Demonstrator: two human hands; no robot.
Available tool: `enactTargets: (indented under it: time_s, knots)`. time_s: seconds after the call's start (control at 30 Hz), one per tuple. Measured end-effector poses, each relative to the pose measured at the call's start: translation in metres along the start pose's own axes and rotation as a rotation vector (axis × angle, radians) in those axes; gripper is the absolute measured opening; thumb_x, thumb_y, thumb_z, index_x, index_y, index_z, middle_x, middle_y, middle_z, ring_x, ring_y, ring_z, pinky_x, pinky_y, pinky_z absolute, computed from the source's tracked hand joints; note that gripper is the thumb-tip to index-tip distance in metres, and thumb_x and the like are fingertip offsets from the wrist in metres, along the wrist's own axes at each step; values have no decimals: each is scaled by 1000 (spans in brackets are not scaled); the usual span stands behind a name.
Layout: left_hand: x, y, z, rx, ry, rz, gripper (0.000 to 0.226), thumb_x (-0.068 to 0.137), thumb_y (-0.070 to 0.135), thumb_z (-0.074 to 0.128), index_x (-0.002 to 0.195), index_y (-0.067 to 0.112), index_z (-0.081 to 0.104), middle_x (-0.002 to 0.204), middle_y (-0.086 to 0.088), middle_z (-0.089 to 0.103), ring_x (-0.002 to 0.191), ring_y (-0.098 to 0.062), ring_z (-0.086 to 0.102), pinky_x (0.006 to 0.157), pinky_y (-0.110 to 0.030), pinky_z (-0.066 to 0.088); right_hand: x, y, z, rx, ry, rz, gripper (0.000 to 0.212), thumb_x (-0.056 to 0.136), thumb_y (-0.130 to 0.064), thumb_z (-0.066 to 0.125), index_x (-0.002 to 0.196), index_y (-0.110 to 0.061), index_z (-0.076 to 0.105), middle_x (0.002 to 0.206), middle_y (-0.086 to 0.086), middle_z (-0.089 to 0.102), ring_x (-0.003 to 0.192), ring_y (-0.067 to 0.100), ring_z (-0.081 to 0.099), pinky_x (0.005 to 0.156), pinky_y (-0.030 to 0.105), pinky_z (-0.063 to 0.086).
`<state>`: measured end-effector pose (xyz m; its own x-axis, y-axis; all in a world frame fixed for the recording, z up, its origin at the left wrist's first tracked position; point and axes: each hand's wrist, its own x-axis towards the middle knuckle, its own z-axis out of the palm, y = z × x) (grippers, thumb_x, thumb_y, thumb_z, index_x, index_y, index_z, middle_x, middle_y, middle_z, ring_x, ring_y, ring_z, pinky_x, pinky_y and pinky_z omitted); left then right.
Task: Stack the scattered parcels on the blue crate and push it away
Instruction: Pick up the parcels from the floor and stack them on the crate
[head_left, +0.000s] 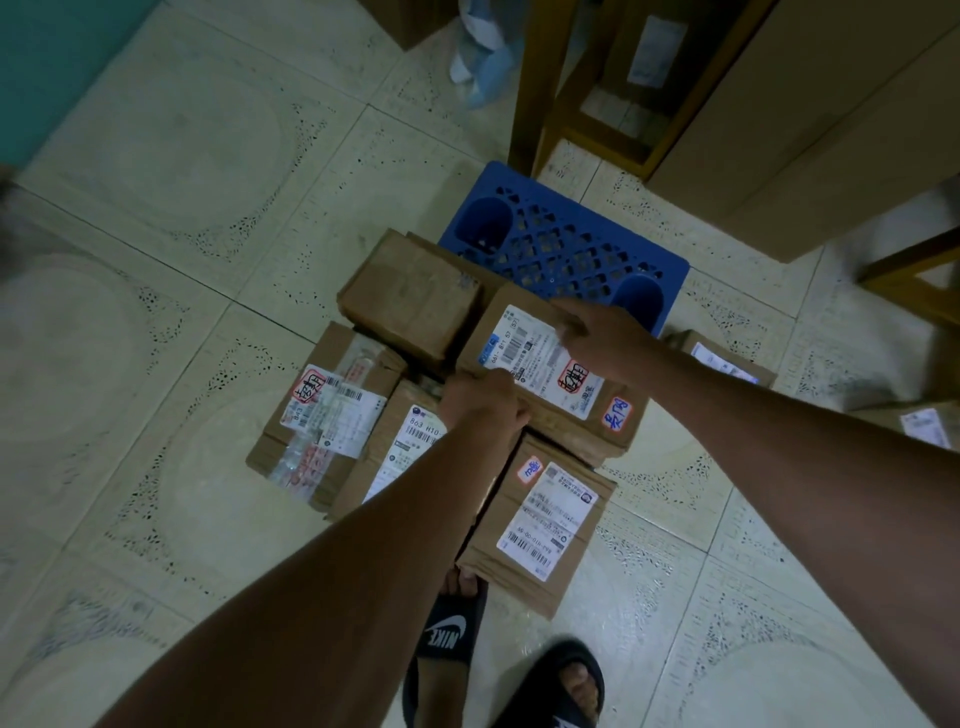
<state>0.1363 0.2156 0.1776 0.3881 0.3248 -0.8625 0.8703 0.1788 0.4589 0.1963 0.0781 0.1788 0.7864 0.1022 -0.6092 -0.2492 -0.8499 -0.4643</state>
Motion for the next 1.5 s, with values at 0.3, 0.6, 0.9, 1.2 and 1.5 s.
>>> enactTargets:
  time_s: [0.3,0.6,0.9,1.2,1.5]
  knots:
    - [-28,16,-6,289,112,210,38,89,41,52,90,5,60,88,-14,71,70,-30,72,67,-43,62,-33,10,6,-18,284,-24,53,91,-42,44,143,-35,36,133,2,57,121,25,54,100,55,43]
    - [-117,54,86,524,-142,525,22,85,35,53,74,16,57,89,-18,70,82,-36,70,75,-48,60,-112,76,-61,128,440,197,50,93,-36,50,142,-27,42,142,5,49,130,26,46,106,47,39]
    - [-201,28,203,694,-339,616,23,89,21,56,69,12,59,88,-21,70,84,-35,70,79,-49,59,-231,226,-121,500,635,540,41,95,-34,51,135,-22,51,137,7,56,127,25,51,104,32,41]
    - [-305,-71,356,837,-447,624,21,89,12,53,71,9,62,68,-13,64,57,-20,65,56,-23,59,-376,390,-132,720,786,729,35,95,-27,53,129,-17,56,124,11,65,119,28,57,95,26,41]
    - [-349,-244,470,1001,-700,584,11,85,11,55,73,11,55,79,-12,57,65,-23,54,63,-29,52,-465,520,-56,953,883,932,40,97,-32,49,134,-18,51,133,13,59,121,25,56,101,34,46]
